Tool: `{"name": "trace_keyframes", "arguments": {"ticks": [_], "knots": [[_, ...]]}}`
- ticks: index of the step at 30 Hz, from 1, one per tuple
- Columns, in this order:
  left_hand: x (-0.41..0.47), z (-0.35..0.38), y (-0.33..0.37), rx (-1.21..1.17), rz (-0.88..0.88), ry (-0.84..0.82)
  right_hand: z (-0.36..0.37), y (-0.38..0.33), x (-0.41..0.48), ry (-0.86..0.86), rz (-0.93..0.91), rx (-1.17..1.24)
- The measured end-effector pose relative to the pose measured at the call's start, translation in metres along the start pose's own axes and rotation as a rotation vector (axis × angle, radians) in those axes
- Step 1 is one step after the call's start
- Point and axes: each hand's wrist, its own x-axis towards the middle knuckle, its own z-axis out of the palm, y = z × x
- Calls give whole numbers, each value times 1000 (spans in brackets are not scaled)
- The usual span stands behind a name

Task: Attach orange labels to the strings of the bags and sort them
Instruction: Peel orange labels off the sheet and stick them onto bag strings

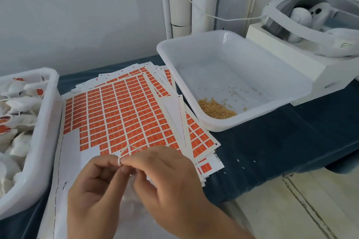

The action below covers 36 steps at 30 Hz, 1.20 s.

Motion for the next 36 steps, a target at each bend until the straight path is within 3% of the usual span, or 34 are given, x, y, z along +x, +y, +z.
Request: {"name": "trace_keyframes", "arguments": {"ticks": [9, 20, 36], "knots": [[-1, -3, 5, 65, 49, -22, -2, -2, 3, -7, 94, 73], [5, -9, -4, -31, -38, -74, 4, 2, -1, -1, 116, 103], [9, -3, -5, -45, -151, -97, -7, 0, 9, -158, 585, 415]]}}
